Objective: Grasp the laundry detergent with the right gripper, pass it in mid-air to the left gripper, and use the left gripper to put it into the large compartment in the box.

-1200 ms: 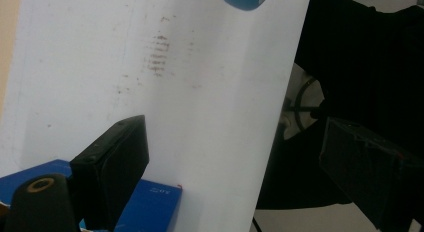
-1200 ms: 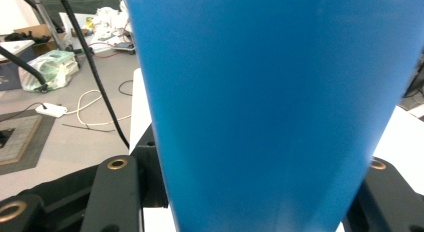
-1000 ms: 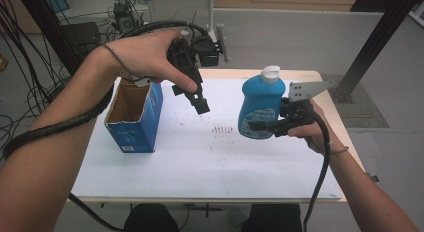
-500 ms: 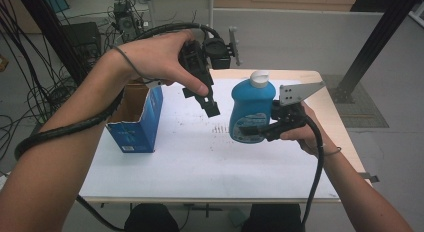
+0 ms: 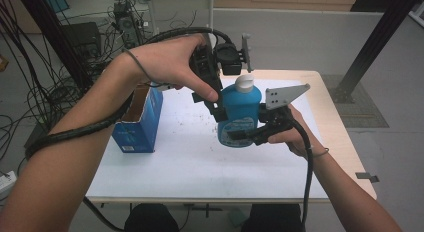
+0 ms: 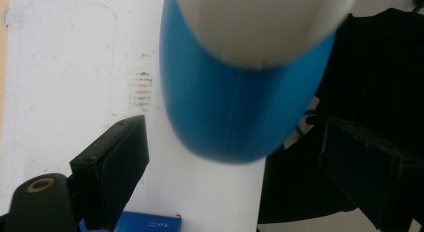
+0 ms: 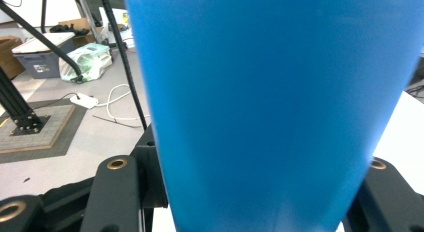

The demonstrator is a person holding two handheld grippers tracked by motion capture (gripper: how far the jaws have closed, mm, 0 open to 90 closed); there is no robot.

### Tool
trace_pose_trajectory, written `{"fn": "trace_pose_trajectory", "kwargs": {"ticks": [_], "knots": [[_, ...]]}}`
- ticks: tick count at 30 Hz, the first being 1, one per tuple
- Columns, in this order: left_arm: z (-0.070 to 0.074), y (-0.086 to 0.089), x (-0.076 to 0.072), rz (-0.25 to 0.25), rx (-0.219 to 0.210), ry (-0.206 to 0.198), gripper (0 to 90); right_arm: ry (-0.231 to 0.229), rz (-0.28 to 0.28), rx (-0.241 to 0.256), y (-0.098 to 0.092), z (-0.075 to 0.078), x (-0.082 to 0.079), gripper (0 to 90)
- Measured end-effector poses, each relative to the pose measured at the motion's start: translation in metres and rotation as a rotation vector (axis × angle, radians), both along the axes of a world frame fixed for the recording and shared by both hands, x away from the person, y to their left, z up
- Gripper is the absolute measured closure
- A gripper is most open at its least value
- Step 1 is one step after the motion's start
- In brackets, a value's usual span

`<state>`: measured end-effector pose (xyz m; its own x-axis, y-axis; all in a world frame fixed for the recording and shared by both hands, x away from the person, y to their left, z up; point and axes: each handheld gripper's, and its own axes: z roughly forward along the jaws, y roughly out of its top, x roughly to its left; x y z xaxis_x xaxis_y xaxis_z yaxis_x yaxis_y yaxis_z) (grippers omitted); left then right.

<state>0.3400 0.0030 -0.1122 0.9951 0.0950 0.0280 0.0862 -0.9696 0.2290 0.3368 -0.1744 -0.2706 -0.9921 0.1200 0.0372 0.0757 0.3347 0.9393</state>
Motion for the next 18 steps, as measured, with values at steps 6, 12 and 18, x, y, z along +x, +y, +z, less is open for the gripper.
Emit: {"fn": "trace_pose_trajectory", "kwargs": {"ticks": [6,12,18], "knots": [[-0.003,-0.005,-0.001,-0.014,-0.01,0.006,12.5,-0.002,0.015,-0.009,0.01,0.0,-0.001,42.2],[-0.004,-0.01,-0.002,-0.021,-0.011,0.006,12.5,-0.001,0.03,-0.015,0.018,-0.002,-0.002,42.2],[-0.005,-0.013,-0.003,-0.029,-0.011,0.005,12.5,0.002,0.034,-0.02,0.025,-0.006,-0.003,42.2]]}}
